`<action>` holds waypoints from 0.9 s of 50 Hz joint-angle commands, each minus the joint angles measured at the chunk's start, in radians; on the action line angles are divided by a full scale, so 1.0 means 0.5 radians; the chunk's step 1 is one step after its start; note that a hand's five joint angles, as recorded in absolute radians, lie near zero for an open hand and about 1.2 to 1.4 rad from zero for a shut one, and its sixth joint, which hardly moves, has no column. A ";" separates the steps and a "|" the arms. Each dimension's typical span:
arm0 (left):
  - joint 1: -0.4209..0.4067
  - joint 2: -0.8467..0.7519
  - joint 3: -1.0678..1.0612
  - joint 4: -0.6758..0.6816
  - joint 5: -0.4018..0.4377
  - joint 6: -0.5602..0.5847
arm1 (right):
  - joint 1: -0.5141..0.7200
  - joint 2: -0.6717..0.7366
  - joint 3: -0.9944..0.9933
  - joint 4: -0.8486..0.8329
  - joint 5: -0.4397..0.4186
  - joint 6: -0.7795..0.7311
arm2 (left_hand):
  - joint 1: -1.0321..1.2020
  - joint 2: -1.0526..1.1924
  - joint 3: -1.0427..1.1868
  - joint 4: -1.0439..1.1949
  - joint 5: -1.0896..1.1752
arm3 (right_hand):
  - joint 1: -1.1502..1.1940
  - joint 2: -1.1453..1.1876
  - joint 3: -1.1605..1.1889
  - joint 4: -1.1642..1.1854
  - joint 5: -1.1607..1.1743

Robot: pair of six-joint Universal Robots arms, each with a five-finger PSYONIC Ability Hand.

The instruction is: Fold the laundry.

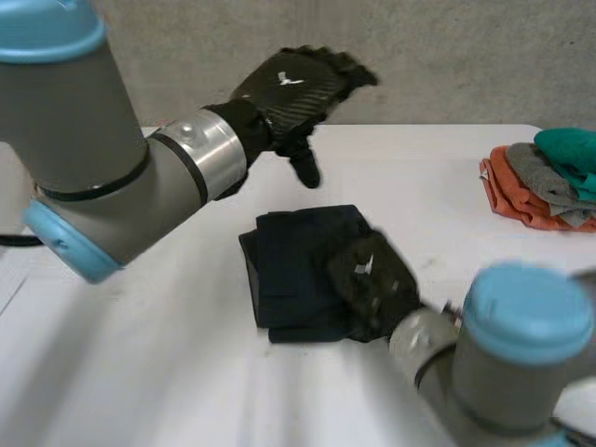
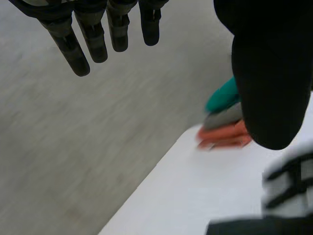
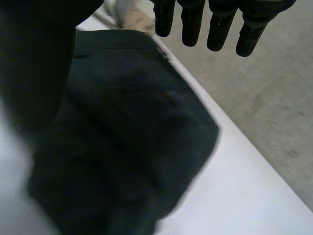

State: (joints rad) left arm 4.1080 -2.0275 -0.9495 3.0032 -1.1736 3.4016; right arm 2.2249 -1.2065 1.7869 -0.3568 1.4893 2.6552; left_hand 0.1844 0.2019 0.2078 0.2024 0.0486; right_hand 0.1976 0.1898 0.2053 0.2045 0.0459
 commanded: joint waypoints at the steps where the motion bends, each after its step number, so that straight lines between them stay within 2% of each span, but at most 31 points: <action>1: 0.006 0.030 -0.006 -0.110 0.454 -0.093 | 0.085 0.176 0.249 -0.449 0.080 -0.030 | 0.011 -0.024 -0.036 -0.025 -0.066 | -0.046 -0.030 -0.062 -0.060 -0.092; 10: 0.000 0.024 -0.061 -0.107 0.454 -0.103 | 0.069 0.425 0.050 -0.829 0.111 -0.043 | 0.005 -0.030 -0.042 -0.031 -0.072 | -0.046 -0.030 -0.062 -0.060 -0.092; 14: 0.000 0.021 -0.067 -0.107 0.454 -0.106 | 0.066 0.553 -0.137 -0.814 0.114 -0.058 | 0.005 -0.030 -0.041 -0.031 -0.072 | -0.046 -0.030 -0.062 -0.060 -0.092; 18: 0.003 0.017 -0.083 -0.107 0.454 -0.103 | 0.066 0.679 -0.327 -0.664 0.117 -0.077 | 0.005 -0.030 -0.041 -0.031 -0.072 | 0.060 0.076 0.045 0.046 0.015; 19: 0.006 0.017 -0.089 -0.107 0.454 -0.106 | 0.066 0.725 -0.410 -0.594 0.114 -0.070 | 0.005 -0.030 -0.041 -0.031 -0.072 | 0.859 0.875 0.843 0.845 0.813; 20: 0.006 0.017 -0.089 -0.107 0.454 -0.103 | 0.066 0.741 -0.447 -0.557 0.108 -0.067 | 0.011 -0.024 -0.036 -0.025 -0.066 | 1.437 1.452 1.421 1.423 1.391; 21: 0.006 0.017 -0.089 -0.107 0.454 -0.103 | 0.063 0.750 -0.487 -0.514 0.105 -0.061 | 0.011 -0.024 -0.036 -0.025 -0.066 | 2.297 2.312 2.281 2.283 2.251; 22: 0.006 0.017 -0.089 -0.107 0.454 -0.103 | 0.063 0.750 -0.536 -0.441 0.102 -0.061 | 0.017 -0.018 -0.030 -0.019 -0.060 | 2.396 2.412 2.381 2.382 2.351; 27: 0.006 0.033 -0.068 -0.098 0.451 -0.103 | 0.011 0.671 -0.595 -0.409 0.086 -0.055 | 0.017 -0.018 -0.030 -0.019 -0.060 | 2.397 2.413 2.382 2.383 2.352; 34: 0.006 0.140 0.018 -0.046 0.362 -0.106 | -0.240 0.361 -0.791 -0.431 0.062 -0.003 | 0.011 -0.024 -0.036 -0.025 -0.066 | 2.397 2.413 2.382 2.383 2.352; 40: 0.006 0.275 0.031 0.141 0.258 -0.195 | -0.562 0.272 -1.070 -0.449 -0.116 0.068 | 0.011 -0.024 -0.036 -0.025 -0.066 | 2.397 2.413 2.382 2.383 2.352; 45: 0.006 0.352 0.022 0.264 0.236 -0.394 | -0.918 0.229 -1.334 -0.467 -0.266 0.172 | 0.023 -0.012 -0.024 -0.013 -0.054 | 2.397 2.413 2.382 2.383 2.352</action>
State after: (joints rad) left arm 4.1108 -1.8972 -0.9337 3.0621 -1.0375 3.3035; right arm 1.9530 -1.0726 1.2613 -0.5807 1.4410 2.6879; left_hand 0.1844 0.2019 0.2078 0.2024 0.0486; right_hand 1.0431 1.1636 1.1680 1.1868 0.9391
